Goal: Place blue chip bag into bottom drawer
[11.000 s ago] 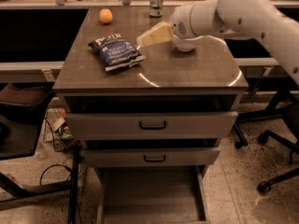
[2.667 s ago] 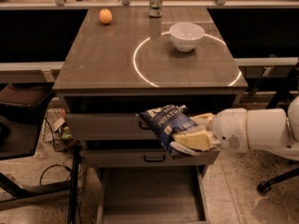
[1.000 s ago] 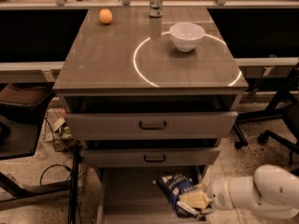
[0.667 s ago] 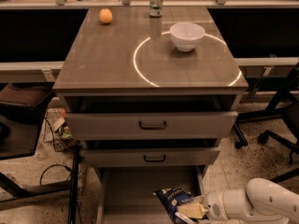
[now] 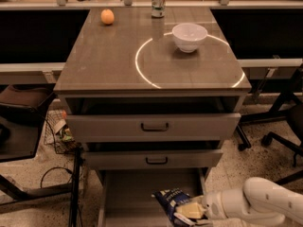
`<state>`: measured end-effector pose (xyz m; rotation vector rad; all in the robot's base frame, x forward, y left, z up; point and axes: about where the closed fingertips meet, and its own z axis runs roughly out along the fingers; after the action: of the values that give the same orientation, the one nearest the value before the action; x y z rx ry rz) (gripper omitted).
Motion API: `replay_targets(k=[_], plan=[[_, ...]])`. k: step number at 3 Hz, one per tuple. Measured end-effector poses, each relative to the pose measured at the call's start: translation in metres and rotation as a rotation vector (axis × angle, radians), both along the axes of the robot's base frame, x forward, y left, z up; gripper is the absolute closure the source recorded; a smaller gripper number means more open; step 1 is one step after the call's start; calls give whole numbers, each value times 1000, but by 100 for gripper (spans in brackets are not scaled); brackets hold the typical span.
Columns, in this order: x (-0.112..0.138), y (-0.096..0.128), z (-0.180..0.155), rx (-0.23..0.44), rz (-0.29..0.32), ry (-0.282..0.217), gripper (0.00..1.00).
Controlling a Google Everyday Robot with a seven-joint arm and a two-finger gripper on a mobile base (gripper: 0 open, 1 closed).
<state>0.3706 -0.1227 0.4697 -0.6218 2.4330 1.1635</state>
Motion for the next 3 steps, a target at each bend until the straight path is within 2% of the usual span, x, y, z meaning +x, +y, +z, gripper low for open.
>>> replay_targets(k=[1,3], plan=[[37,43,-40,50,61,62,100],[76,104,-88,75,126,138,100]])
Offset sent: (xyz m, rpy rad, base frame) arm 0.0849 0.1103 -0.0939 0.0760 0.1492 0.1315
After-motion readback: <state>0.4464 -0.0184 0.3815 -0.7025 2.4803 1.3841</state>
